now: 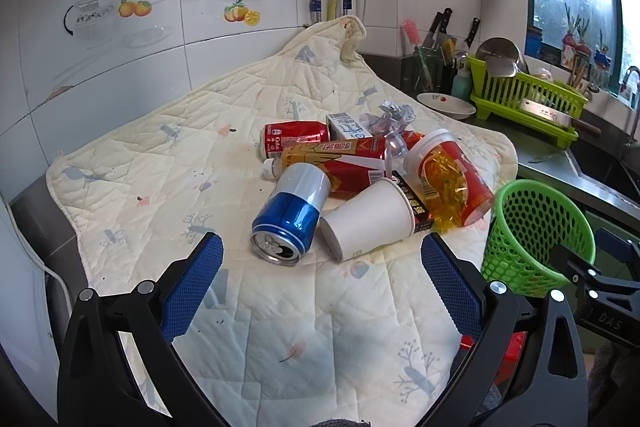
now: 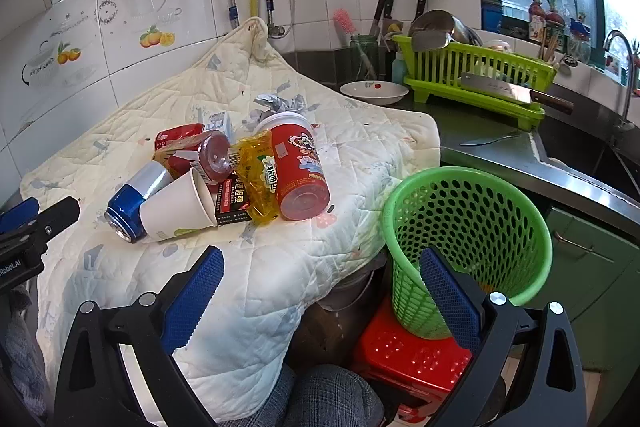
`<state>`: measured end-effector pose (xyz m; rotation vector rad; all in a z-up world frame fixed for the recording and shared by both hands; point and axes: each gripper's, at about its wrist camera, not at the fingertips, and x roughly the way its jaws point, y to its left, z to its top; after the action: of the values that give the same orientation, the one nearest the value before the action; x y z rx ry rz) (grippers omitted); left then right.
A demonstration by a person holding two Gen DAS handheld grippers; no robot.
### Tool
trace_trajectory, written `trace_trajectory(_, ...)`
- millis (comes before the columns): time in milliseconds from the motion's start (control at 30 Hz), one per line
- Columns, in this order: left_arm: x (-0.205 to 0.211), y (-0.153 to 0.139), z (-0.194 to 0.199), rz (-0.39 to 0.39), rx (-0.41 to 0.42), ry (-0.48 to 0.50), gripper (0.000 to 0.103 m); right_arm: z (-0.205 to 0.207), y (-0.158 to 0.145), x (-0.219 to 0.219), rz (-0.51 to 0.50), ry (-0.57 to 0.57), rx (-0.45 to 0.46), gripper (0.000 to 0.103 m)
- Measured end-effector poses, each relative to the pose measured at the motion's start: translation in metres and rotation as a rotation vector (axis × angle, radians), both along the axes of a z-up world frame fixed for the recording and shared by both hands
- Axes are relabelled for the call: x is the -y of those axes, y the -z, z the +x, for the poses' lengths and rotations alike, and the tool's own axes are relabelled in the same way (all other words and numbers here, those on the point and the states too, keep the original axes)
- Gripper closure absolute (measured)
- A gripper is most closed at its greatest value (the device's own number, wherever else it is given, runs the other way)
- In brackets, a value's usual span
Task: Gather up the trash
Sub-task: 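Reach the right gripper to the red printed cup and close on it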
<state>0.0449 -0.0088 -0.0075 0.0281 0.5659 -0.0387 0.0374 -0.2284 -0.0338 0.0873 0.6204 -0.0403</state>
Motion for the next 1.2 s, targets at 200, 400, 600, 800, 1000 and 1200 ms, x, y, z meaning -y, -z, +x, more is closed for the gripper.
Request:
trace_trajectory(200, 0.002, 0.001, 0.010, 0.002, -0.017, -0.019, 0.005, 0.015, 0.000, 0.004, -0.001, -0.028, -0.003, 0.008)
trace_trajectory(400, 0.004, 0.003, 0.022, 0.000, -0.037, -0.034, 0.005, 0.039, 0.001, 0.010, 0.021, -0.082, -0.025, 0.010)
trace_trajectory(600, 0.007, 0.005, 0.033, -0.002, -0.053, -0.046, 0.005, 0.067, -0.002, 0.020, 0.044, -0.137, -0.048, 0.019)
trace_trajectory(800, 0.009, 0.009, 0.043, -0.002, -0.072, -0.055, 0.005, 0.099, -0.004, 0.026, 0.046, -0.205, -0.069, 0.029)
trace_trajectory(1000, 0.011, 0.011, 0.050, -0.001, -0.076, -0.055, 0.005, 0.140, 0.000, 0.037, 0.115, -0.268, -0.136, 0.038)
trace_trajectory(1200, 0.012, 0.015, 0.058, 0.000, -0.092, -0.063, 0.005, 0.177, 0.011, 0.038, 0.146, -0.328, -0.197, 0.044)
